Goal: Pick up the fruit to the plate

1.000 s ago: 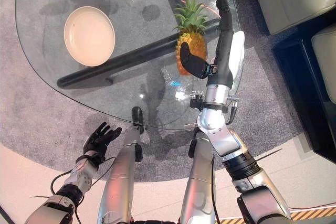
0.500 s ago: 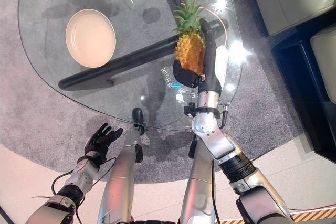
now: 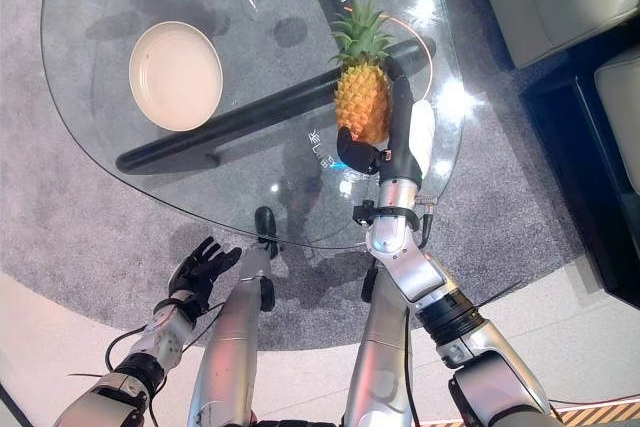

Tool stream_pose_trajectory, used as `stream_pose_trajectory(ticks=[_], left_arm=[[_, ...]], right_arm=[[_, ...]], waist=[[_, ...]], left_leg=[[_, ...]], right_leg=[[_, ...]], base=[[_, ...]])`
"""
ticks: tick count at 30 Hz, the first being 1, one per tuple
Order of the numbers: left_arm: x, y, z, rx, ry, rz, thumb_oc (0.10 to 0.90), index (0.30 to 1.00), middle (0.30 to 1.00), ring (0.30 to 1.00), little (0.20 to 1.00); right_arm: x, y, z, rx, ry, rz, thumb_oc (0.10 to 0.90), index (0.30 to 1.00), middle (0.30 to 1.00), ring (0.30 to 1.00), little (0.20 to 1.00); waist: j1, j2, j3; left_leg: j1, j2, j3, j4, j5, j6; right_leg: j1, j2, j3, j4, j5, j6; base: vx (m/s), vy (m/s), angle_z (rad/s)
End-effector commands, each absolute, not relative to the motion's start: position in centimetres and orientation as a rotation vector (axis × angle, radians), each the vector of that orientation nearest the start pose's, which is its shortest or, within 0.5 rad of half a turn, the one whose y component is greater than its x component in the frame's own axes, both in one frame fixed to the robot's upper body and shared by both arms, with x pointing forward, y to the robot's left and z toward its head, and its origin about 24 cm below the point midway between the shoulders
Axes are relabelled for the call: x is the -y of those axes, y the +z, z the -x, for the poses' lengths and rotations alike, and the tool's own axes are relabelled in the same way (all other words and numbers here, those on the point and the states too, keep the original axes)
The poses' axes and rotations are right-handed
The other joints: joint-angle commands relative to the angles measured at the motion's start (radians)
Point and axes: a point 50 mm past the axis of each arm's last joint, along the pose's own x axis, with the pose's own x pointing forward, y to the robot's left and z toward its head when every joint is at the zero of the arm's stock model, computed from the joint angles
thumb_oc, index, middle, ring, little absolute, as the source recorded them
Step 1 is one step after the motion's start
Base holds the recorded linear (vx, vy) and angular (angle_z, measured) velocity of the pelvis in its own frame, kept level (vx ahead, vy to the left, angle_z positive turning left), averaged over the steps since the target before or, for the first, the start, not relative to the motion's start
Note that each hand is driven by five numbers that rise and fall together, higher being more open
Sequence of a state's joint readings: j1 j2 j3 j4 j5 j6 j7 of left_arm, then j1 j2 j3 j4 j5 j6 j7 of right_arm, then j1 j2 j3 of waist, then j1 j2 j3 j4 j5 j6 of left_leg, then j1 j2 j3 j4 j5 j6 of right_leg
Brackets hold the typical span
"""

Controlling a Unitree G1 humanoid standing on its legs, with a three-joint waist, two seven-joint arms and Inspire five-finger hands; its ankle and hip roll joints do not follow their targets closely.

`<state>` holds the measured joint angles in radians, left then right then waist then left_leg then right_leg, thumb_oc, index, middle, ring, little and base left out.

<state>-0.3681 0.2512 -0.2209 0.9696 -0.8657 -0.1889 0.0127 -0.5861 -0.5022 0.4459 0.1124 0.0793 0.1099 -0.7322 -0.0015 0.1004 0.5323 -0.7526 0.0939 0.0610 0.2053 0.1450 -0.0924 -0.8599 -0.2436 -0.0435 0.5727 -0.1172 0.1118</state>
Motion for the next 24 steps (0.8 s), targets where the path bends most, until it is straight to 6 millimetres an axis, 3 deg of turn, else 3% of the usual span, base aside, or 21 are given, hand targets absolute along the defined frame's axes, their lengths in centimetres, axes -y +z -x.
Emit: stream_pose_trajectory(ticks=[1, 24], left_arm=[[-21.8, -6.4, -26.8, -0.451, 0.264, 0.362, 0.8, 0.9, 0.9, 0.9, 0.9], [-21.4, -6.3, -27.0, -0.452, 0.25, 0.363, 0.8, 0.9, 0.9, 0.9, 0.9]], right_arm=[[14.0, 19.8, -32.6, 0.616, -0.357, 0.366, 0.8, 0.9, 0.9, 0.9, 0.9], [13.0, 19.0, -33.2, 0.545, -0.323, 0.354, 0.8, 0.9, 0.9, 0.9, 0.9]], waist=[[0.001, 0.015, -0.012], [0.007, 0.02, -0.012]], left_leg=[[-0.026, -0.03, 0.015, 0.104, -0.087, 0.018], [-0.018, -0.033, 0.018, 0.091, -0.08, 0.02]], right_leg=[[0.016, 0.021, -0.071, -0.148, 0.108, -0.017], [0.018, 0.024, -0.071, -0.152, 0.112, -0.017]], base=[[0.0, 0.0, 0.0], [0.0, 0.0, 0.0]])
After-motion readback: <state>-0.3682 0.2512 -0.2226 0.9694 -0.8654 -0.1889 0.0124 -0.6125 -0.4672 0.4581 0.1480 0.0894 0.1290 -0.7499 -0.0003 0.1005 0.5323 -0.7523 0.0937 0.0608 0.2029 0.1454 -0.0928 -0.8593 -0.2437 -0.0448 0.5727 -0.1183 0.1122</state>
